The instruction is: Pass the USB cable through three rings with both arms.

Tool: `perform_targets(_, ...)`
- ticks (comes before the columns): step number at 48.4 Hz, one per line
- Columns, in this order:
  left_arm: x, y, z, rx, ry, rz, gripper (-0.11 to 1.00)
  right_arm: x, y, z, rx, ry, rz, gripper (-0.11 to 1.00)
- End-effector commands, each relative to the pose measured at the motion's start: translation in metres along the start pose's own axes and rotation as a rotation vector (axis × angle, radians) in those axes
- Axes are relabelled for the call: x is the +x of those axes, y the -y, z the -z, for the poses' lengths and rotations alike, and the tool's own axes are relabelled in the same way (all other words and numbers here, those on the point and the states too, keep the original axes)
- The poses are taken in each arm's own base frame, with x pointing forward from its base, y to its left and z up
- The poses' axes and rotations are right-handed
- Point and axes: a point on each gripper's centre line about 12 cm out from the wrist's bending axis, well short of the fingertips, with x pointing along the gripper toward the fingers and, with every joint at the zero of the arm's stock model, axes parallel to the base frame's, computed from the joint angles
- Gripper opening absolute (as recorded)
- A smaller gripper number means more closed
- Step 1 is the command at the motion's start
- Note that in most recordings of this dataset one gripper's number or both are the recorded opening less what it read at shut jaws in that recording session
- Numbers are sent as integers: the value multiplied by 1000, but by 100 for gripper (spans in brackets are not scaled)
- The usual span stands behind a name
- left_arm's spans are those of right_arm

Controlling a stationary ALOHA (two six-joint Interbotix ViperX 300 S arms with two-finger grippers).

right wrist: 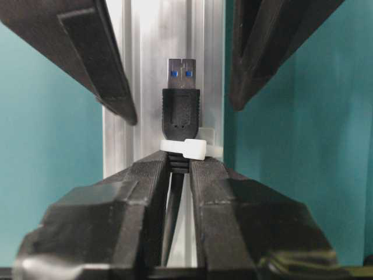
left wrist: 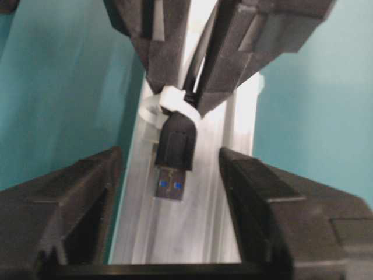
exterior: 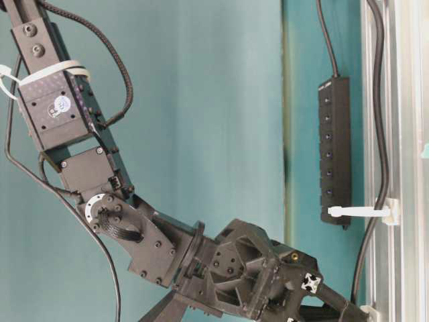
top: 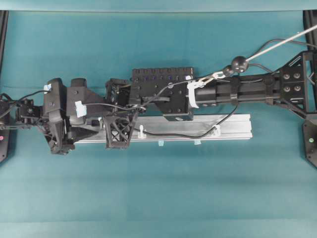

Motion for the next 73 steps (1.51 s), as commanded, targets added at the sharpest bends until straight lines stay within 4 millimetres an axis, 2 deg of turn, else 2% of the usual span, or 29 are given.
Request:
perform_targets(1,2,0,-7,4,24,2,60,-13,-4,-12,0,51,-3,-5)
perform_targets(5,2,0,-8,4,26,1,47,-13,-4,-12,0,53,-3,-5)
perform_targets(9,2,0,-8,12,26,0,29,-13,-3,-12,1,53,-2,-5)
perform_targets(11,2,0,-8,14,28,2,25,-13,-4,-12,0,53,-3,-5)
perform_targets(32,0,0,-8,14,28,2,24,-14,-4,-11,-6,49,-3,-1)
perform_targets(37,-2,0,-6,14,20,1,24,-16,-4,-9,-5,40,-3,10)
perform_targets(40,-2,0,-6,13,18,1,24,-18,-4,-6,-5,33,-4,22)
perform_targets(48,-3,0,-6,4,17,1,24,-31,-4,-2,-13,42,7,70)
perform_targets(52,-5,0,-8,1,20,1,24,-38,-1,-1,-23,56,22,89)
perform_targets(54,-6,0,-9,1,20,1,24,-41,0,0,-25,63,27,91)
perform_targets(59,-10,0,-11,-4,14,-2,24,-47,0,2,-24,75,29,84)
perform_targets(73,-26,0,-11,-3,-36,-7,24,-53,-1,19,-20,47,27,83)
